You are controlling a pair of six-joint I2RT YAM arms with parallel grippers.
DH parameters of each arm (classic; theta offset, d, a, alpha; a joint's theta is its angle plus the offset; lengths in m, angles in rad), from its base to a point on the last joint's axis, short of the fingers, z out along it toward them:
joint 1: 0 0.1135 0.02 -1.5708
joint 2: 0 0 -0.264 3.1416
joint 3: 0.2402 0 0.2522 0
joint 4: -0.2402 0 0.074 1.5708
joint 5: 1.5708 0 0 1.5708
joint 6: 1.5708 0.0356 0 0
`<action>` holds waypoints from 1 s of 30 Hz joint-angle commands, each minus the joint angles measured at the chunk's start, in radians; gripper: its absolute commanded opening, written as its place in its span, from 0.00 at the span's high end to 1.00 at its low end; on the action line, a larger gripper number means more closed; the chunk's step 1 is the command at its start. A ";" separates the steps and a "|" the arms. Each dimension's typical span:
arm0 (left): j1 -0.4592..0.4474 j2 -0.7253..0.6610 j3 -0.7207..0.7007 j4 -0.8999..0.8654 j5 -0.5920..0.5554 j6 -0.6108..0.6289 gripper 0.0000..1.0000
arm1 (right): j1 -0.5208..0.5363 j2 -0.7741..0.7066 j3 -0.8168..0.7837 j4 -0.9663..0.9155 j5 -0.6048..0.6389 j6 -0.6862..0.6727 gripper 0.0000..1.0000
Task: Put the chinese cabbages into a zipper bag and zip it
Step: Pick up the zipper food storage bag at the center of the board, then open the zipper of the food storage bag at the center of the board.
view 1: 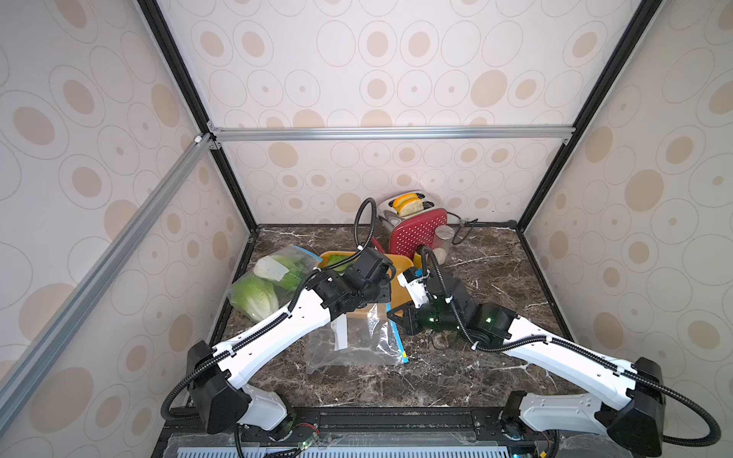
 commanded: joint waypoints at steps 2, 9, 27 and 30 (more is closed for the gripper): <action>0.004 0.011 0.008 0.009 0.010 0.012 0.67 | 0.009 0.011 0.031 0.029 0.016 0.006 1.00; 0.006 -0.007 -0.018 0.019 0.006 0.011 0.91 | 0.009 0.027 0.041 0.021 0.027 0.011 1.00; 0.046 -0.089 -0.066 0.033 0.043 0.070 1.00 | 0.001 -0.032 0.042 -0.030 0.019 0.058 0.60; 0.049 -0.098 -0.059 0.028 0.090 0.106 1.00 | -0.060 -0.054 0.052 -0.098 0.007 0.128 0.53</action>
